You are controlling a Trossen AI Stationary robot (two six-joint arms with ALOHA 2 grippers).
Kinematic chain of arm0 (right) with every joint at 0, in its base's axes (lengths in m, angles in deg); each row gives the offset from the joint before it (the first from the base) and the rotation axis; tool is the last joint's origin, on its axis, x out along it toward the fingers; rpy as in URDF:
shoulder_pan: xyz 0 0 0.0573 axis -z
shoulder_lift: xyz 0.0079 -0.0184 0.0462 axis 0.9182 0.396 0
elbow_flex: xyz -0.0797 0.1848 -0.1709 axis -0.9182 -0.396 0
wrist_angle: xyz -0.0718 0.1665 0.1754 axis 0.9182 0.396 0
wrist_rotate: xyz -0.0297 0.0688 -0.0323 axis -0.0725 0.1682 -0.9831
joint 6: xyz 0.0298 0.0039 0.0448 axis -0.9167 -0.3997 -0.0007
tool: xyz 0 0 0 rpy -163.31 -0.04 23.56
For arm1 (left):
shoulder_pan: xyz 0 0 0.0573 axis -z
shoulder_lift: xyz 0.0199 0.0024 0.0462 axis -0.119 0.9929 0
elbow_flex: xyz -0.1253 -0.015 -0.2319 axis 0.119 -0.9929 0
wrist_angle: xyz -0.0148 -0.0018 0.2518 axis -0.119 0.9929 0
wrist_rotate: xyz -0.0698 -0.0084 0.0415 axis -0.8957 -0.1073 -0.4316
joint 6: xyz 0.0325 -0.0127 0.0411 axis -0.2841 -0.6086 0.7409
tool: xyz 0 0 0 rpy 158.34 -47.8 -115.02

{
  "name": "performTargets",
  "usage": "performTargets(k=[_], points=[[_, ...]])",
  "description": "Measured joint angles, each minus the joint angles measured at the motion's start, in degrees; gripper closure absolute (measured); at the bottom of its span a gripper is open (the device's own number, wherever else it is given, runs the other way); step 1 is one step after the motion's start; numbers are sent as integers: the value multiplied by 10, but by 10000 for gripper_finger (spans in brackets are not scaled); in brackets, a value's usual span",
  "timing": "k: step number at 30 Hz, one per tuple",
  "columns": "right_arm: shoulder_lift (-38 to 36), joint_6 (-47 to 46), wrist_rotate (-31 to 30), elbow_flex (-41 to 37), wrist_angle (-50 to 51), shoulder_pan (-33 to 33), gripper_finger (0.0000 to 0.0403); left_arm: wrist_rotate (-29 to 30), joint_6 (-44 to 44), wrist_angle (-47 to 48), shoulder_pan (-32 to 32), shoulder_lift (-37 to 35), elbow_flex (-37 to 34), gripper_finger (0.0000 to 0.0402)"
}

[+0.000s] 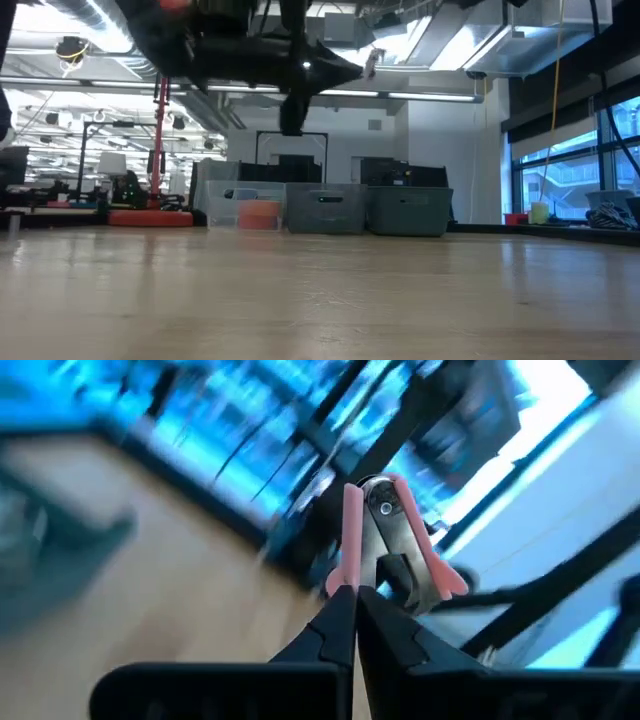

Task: Pick and place Stapler, Stapler remover, tape
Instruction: Put the pink staple remover into the blue bin

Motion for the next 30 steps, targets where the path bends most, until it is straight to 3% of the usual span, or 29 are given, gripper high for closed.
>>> performTargets(k=[5, 9, 14, 19, 23, 30], points=[[-1, -13, 0, 0, -56, -12, 373, -127, 2, -205, -82, 43, 0, 400], [10, -1, 1, 0, -123, -22, 373, -175, -33, -307, -120, 66, 7, 400], [40, 11, 39, 0, -196, -22, 373, -228, -24, -300, -130, 87, 72, 400], [60, -3, 64, 0, -204, -22, 368, -279, -2, -256, -136, 107, 156, 400], [52, -29, 91, 0, -214, -22, 334, -319, 5, -251, -152, 107, 177, 400], [54, -56, 160, 0, -262, -22, 253, -322, 5, -237, -172, 108, 177, 400]])
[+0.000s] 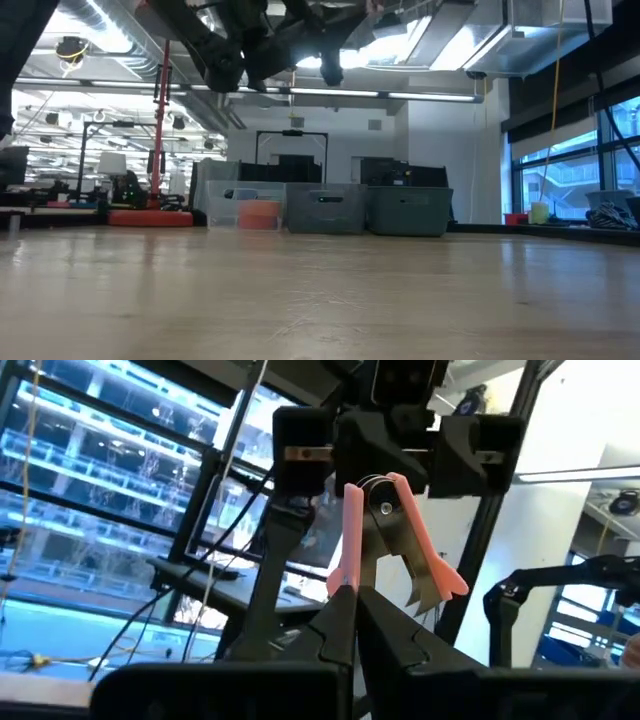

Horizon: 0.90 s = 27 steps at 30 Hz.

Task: Pick and place Stapler, Stapler remover, tape
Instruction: Put the pink staple remover into the blue bin

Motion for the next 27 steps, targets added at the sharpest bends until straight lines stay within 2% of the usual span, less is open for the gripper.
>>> performTargets(k=[6, 16, 27], points=[[24, 0, 13, 0, -18, 5, 229, -4, -1, -2, 1, 0, 16, 400], [50, 3, 38, 0, -39, 19, 241, -30, 33, 79, 3, 0, 65, 400], [50, 23, 28, 0, -28, 33, 241, -56, 23, 77, 7, 0, 69, 400]])
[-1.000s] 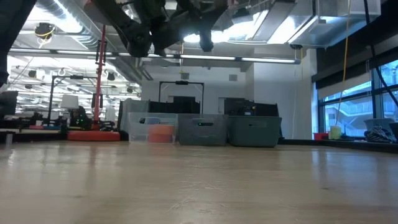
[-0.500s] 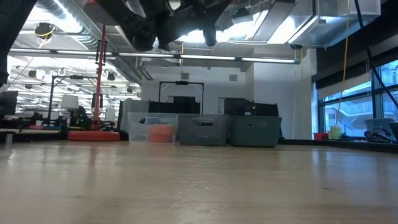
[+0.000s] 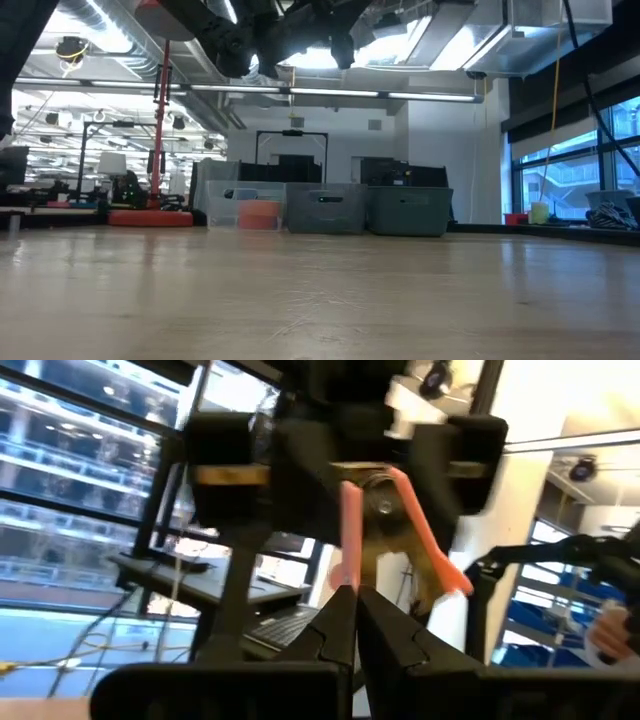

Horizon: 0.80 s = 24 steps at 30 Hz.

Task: Pick and place Stapler, Stapler remover, tape
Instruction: Put the pink staple remover into the blue bin

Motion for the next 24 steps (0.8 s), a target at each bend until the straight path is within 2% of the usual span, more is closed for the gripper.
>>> performTargets(k=[6, 24], points=[[-1, -9, 4, 0, 13, 21, 241, -1, -2, 3, 3, 0, 0, 400], [0, -42, 16, 0, 14, 22, 241, 10, 11, 11, -9, 0, 0, 400]])
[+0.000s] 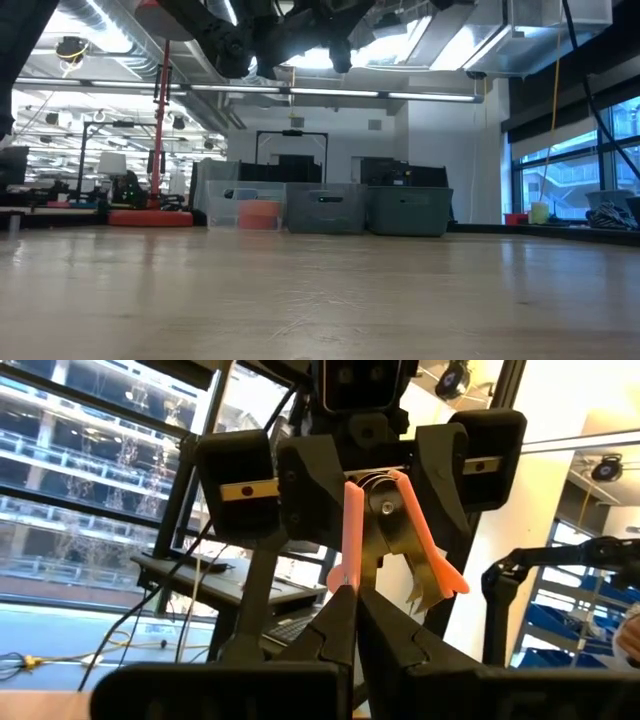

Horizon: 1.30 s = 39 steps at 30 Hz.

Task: Pick and place Stapler, Stapler remover, tape
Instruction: Put the pink staple remover into the blue bin

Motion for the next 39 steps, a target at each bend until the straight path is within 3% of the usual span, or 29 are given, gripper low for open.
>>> performTargets(k=[9, 19, 35, 39], points=[[1, -1, 0, 0, -1, 0, 262, 6, 6, 1, 0, 0, 14, 400], [3, 2, 2, 0, 1, 0, 376, 2, 29, 60, 0, -1, 38, 400], [2, 14, 1, 0, 18, 0, 376, 2, 34, 76, 6, -1, 38, 400], [-5, 22, -23, 7, 52, -1, 376, 9, 30, 82, 7, -1, 38, 400]])
